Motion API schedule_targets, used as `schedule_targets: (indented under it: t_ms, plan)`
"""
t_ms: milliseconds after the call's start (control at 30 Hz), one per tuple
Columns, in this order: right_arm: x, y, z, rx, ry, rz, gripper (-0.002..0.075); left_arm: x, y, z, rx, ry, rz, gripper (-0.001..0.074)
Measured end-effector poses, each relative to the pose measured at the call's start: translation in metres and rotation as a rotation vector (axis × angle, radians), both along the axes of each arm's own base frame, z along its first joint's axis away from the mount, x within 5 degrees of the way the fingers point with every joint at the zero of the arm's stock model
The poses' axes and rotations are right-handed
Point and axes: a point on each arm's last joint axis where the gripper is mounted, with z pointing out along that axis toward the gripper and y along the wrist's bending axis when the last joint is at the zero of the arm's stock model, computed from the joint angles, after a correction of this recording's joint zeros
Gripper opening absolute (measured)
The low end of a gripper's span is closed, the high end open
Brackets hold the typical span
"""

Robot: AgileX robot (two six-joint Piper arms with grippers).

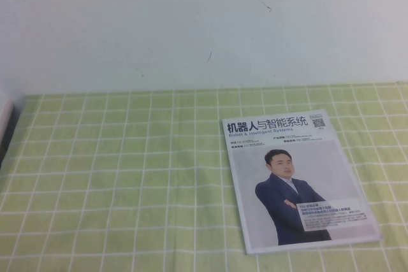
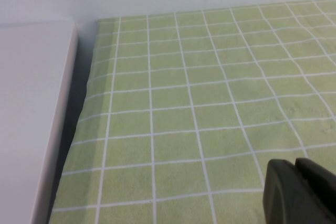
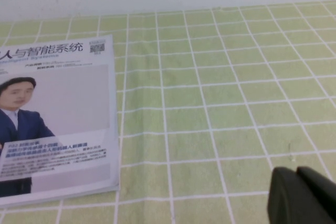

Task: Close book
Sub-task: 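Close the open booklet and leave it lying on the table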

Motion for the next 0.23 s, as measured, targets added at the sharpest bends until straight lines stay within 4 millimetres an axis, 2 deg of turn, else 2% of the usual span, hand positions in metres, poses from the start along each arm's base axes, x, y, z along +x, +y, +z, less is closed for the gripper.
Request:
schedule_targets:
  t_ms: [233]
  plan:
    - [0.0000, 0.0022, -0.0001, -0.006, 0.001, 0.047, -0.0003, 0.0000, 0.0000, 0.0000, 0.000, 0.000, 0.000, -0.0004]
